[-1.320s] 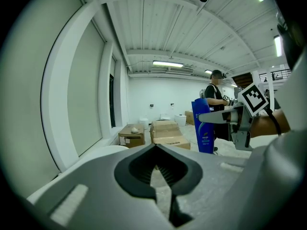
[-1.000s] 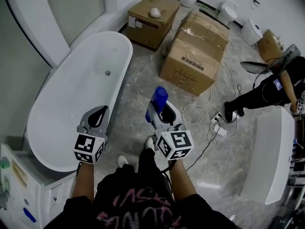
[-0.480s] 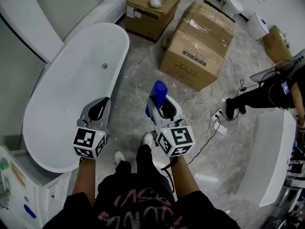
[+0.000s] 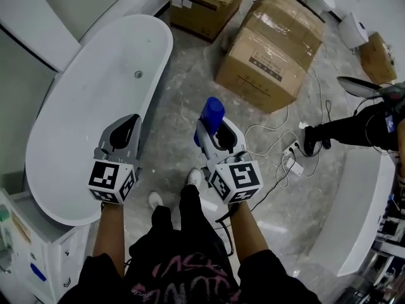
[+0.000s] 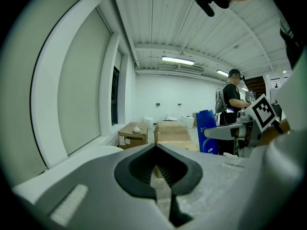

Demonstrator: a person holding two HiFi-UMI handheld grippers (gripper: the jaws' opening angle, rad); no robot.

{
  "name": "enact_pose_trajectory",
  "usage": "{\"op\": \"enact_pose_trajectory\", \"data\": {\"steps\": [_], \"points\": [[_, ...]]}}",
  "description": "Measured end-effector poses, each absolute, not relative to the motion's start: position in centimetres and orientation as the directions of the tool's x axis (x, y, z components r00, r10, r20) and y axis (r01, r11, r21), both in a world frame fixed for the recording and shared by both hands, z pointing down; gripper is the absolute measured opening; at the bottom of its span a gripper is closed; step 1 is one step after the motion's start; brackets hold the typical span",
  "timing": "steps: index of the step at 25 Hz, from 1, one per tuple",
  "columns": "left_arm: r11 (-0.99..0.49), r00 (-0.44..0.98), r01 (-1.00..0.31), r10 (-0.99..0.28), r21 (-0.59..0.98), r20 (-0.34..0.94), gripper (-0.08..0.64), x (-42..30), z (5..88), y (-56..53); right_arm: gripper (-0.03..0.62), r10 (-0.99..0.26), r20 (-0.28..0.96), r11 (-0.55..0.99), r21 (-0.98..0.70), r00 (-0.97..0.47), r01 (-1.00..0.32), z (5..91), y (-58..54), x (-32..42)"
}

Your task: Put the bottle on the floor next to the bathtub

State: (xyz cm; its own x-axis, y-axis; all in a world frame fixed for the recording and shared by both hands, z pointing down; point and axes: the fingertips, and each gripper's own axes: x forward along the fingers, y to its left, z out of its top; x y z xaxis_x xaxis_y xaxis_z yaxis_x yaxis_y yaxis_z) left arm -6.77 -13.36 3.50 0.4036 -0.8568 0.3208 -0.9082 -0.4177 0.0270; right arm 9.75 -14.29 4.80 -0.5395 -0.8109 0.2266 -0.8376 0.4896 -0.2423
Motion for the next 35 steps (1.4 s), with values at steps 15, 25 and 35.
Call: {"op": "enact_pose_trajectory", "data": {"steps": [15,25,35], "points": [[-0.389,0.385,-0.919,-0.847,0.064,0.367,0.000,-6.1,10.2,-16.6,0.183,-0.761,0.272,0.530,-0.263,-0.589,-0.806,11.6,-17.3,7.9],[-0.351,0.347,-0.934,-0.839,0.069,0.418,0.000,-6.2,17.4,-17.1,0.183,-0.720,0.311,0.557,-0.276,-0.621,-0.783,18.2,-18.5,7.1],[-0.244,0.282,-0.959,-0.839,0.142,0.465,0.000,-7.9,25.6,-16.4,0.183,-0.687,0.375,0.558,-0.276,-0.623,-0.782,25.9,-19.0,7.1]]}}
